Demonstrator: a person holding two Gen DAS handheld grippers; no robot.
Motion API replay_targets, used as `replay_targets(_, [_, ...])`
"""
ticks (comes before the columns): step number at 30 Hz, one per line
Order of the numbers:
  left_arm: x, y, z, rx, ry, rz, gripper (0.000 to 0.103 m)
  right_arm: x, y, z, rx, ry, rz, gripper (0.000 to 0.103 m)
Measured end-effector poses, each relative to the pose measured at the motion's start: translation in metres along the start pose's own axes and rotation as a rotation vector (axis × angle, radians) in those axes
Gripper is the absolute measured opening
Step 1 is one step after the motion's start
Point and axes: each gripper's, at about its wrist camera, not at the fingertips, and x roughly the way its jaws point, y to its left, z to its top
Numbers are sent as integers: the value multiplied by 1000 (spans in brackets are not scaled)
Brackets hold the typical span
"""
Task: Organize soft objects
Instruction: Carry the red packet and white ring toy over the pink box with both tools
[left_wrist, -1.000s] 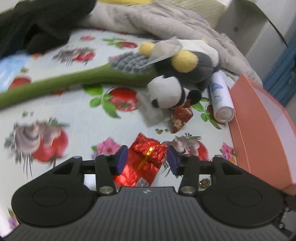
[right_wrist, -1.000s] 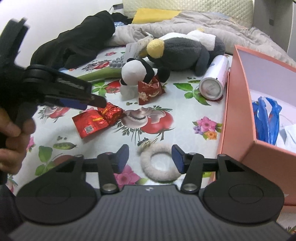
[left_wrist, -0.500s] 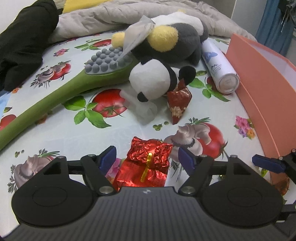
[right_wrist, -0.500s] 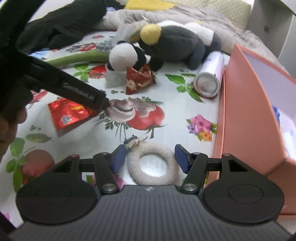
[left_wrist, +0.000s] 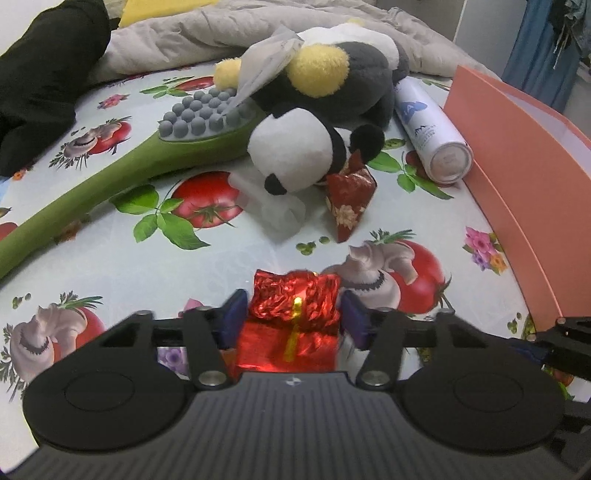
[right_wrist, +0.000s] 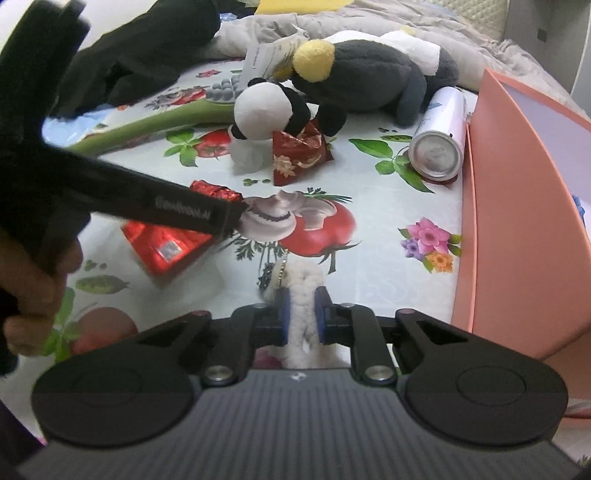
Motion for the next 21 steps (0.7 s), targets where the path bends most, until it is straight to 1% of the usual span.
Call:
replay_targets(3, [-5,-5,-3,13,-5,-1,58,-7,-3,-1,15,-20,12,16])
replay_targets(5, [-11,-7,-5,11,-15,14,58,-13,-4,-1,22,-28,22,16])
replay_targets(8, [-23,-8,-7,-9,-26,26,58,-23,-6,0,37,-35,31,16])
replay_targets(13, [-57,-13,-9,-57,-65,26,58,-49,-7,5,39,-61,47,16])
replay_targets(21, [-120,-27,-11,-140,-115,-10,58,-106,-14,11,75,-128,60,16])
